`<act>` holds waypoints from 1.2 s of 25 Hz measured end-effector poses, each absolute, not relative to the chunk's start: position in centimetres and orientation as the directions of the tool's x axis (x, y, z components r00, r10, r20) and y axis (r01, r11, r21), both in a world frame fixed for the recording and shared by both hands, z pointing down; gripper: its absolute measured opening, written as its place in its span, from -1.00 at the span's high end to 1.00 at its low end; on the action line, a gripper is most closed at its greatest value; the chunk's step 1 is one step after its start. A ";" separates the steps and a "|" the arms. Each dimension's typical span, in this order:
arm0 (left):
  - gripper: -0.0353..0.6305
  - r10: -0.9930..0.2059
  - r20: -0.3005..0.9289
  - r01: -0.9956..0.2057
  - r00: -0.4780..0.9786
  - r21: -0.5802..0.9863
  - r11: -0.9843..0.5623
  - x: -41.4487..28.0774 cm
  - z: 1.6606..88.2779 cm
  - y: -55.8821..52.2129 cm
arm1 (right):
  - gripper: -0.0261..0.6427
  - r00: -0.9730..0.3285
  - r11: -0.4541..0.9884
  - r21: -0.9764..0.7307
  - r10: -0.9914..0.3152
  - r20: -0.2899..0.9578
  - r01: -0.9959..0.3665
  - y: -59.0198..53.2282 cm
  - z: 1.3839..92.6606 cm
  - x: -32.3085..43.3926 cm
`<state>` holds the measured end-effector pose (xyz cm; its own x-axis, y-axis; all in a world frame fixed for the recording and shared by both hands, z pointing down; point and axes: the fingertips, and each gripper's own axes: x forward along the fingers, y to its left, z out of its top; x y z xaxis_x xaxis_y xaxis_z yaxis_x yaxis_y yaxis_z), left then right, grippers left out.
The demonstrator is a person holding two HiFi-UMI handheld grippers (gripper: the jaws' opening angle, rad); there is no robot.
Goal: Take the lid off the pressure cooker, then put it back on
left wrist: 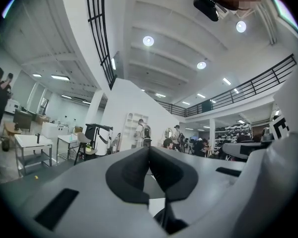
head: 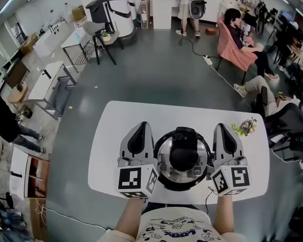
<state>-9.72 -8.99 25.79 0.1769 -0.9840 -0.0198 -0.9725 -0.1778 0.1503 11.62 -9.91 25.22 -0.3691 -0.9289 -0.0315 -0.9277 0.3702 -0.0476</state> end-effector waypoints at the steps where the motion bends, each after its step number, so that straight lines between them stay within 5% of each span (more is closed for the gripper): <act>1: 0.85 -0.984 -0.020 -0.973 0.177 0.148 -0.178 -9.6 25.8 -8.9 | 0.89 -0.364 0.365 -0.050 -0.931 -0.033 -0.930 -9.9 25.3 11.8; 30: 0.85 -0.983 -0.019 -0.972 0.181 0.149 -0.182 -9.1 25.8 -7.6 | 0.89 -0.357 0.357 -0.017 -0.934 0.012 -0.934 -9.1 26.4 11.1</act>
